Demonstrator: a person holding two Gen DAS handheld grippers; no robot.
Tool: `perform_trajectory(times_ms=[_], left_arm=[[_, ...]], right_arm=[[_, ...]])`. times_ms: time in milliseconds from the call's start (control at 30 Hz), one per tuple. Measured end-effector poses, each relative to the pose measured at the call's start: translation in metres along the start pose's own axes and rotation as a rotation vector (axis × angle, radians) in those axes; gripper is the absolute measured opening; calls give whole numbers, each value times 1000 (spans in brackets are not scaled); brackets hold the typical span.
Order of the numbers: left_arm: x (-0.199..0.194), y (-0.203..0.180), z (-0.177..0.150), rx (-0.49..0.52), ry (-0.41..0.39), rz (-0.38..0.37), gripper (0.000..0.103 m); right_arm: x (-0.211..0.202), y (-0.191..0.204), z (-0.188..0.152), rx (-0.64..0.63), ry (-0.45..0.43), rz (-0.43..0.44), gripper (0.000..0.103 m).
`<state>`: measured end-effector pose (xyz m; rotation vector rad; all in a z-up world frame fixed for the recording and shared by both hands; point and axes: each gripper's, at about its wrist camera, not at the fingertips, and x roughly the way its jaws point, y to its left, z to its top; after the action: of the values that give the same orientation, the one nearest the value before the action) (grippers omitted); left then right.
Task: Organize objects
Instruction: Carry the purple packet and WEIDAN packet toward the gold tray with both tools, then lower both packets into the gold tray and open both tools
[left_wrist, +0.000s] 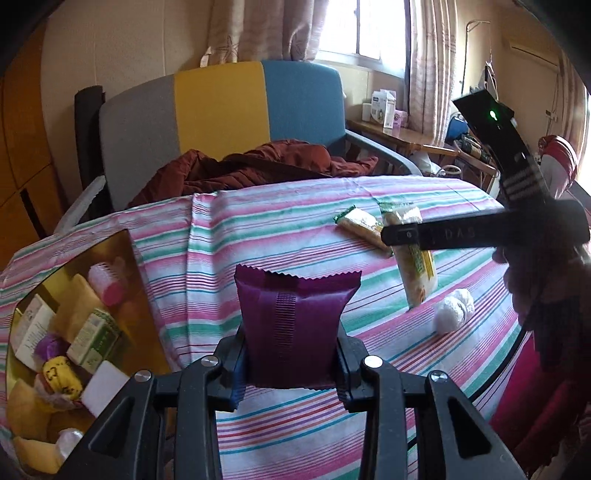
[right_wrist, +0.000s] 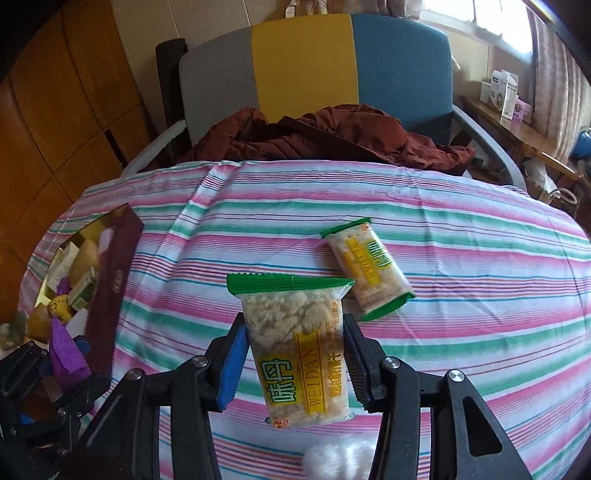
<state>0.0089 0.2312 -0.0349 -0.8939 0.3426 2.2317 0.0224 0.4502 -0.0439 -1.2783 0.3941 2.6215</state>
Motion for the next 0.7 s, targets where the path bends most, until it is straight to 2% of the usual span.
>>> perform_trajectory(times_ms=[300,700], left_arm=[[-36,40,-8,-75,-35,70,37],[-74,107,-29,-201,-61,202,37]], right_arm=[[-12,50,-11,19,-23,125,50],[-14,139,-3,-56,-15,292,50]])
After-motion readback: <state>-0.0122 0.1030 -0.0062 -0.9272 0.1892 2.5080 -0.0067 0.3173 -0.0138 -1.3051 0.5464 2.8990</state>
